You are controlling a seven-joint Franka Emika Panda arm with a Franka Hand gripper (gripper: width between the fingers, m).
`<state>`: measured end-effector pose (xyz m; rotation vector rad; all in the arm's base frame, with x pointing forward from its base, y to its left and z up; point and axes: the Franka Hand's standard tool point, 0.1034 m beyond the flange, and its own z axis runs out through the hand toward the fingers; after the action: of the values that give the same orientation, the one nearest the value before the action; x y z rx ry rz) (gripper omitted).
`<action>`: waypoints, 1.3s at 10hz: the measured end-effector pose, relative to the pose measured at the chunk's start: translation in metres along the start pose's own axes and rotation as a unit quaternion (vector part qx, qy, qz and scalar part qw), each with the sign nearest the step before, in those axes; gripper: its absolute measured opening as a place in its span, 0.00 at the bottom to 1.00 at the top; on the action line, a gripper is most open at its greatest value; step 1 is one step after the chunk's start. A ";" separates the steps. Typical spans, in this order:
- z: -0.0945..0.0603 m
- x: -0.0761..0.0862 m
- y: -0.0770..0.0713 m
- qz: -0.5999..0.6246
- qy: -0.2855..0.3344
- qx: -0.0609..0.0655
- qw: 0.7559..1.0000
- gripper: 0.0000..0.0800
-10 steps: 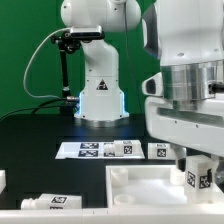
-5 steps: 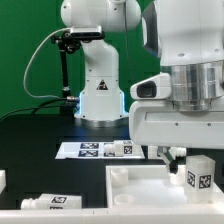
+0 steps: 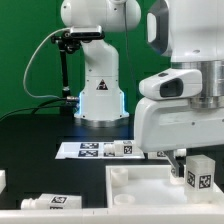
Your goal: Assemble one leg
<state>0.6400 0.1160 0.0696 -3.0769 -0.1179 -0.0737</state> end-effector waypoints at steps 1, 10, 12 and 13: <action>0.000 0.000 0.000 0.016 0.000 0.001 1.000 0.64; 0.001 0.002 0.005 0.458 0.004 0.012 0.889 0.36; 0.001 0.001 0.003 0.562 -0.008 0.014 0.827 0.36; 0.001 0.001 0.002 0.612 -0.012 0.013 0.791 0.36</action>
Offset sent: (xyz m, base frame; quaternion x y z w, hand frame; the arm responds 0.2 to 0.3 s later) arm 0.0000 0.0000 0.0000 0.0000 0.0000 0.1938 0.9810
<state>0.6410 0.1140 0.0685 -2.4741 1.7646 0.0390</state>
